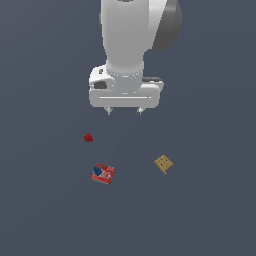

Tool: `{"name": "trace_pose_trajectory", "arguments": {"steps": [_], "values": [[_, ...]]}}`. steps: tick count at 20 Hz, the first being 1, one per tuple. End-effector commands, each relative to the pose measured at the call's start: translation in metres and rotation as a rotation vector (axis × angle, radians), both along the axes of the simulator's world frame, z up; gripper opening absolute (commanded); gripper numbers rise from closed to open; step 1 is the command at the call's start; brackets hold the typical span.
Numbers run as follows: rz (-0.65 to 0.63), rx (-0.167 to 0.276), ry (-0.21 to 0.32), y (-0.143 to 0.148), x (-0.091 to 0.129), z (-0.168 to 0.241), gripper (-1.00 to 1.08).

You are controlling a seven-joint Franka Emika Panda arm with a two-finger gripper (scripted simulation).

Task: Pick up a designated object from a clutter of objects.

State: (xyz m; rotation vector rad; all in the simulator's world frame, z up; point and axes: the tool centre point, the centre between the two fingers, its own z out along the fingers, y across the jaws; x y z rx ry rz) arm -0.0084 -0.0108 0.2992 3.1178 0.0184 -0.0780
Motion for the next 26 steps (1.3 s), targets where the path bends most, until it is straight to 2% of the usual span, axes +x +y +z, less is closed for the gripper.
{"name": "trace_pose_trajectory", "arguments": {"steps": [1, 7, 14, 20, 26], "values": [[0.001, -0.002, -0.001, -0.002, 0.0, 0.002, 1.0], [0.017, -0.003, -0.002, 0.003, 0.004, -0.004, 1.0], [0.097, -0.012, -0.006, 0.023, 0.021, -0.032, 1.0], [0.215, -0.017, -0.013, 0.056, 0.042, -0.076, 1.0], [0.371, -0.008, -0.023, 0.104, 0.059, -0.137, 1.0]]}}
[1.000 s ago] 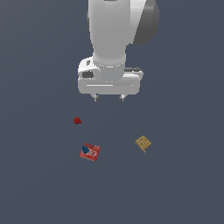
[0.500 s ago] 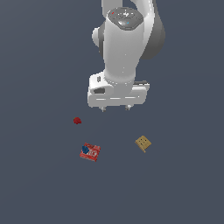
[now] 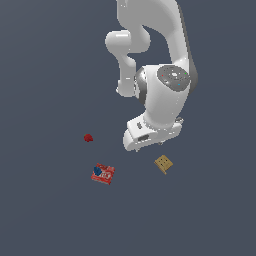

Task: Pick up a designated object from a clutter of objects.

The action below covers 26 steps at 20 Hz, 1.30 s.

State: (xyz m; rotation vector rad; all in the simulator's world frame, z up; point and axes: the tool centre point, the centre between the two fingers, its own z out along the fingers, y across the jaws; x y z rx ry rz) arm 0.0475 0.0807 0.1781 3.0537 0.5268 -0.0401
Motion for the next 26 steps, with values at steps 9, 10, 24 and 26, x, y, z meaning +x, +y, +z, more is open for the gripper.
{"name": "trace_pose_trajectory", "arguments": {"steps": [9, 10, 24, 26], "values": [[0.213, 0.032, -0.009, 0.071, 0.008, -0.089, 1.0], [0.225, 0.035, -0.01, 0.075, 0.008, -0.094, 1.0], [0.273, 0.048, -0.01, 0.093, 0.005, -0.122, 1.0], [0.274, 0.048, -0.01, 0.093, 0.005, -0.128, 1.0]]}}
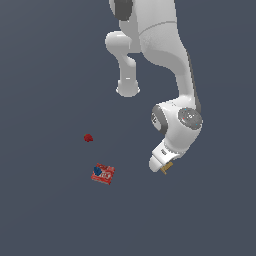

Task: Pick up a designated object from a clutter of objects.

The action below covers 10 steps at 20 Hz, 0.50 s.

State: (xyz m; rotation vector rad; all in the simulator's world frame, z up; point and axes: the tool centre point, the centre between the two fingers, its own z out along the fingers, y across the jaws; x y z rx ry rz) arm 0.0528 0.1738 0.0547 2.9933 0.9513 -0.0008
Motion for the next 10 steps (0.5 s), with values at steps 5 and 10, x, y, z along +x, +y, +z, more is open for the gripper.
{"name": "trace_pose_trajectory", "arguments": {"steps": [5, 10], "values": [[0.002, 0.0, 0.0, 0.0, -0.001, -0.03, 1.0], [0.003, 0.001, 0.0, 0.001, 0.0, -0.043, 1.0]]}}
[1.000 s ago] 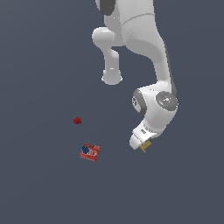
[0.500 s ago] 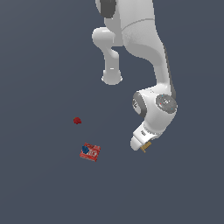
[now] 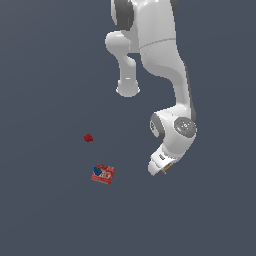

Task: Pick up a designated object from a clutter of objects.

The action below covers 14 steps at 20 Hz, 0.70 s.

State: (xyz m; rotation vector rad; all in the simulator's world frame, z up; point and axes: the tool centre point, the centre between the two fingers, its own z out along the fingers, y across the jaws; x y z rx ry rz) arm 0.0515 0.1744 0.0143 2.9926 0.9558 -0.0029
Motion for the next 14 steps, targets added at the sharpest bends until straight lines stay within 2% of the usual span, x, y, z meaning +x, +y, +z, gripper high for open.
{"name": "trace_pose_trajectory", "arguments": {"steps": [1, 2, 3, 14], "values": [[0.0, 0.0, -0.002, 0.0003, 0.0011, -0.0035, 1.0], [0.0, 0.0, -0.002, 0.0004, 0.0012, -0.0037, 1.0], [0.0, 0.0, -0.002, 0.0004, 0.0012, -0.0037, -1.0], [0.0, 0.001, -0.002, 0.0002, 0.0012, -0.0027, -1.0]]}}
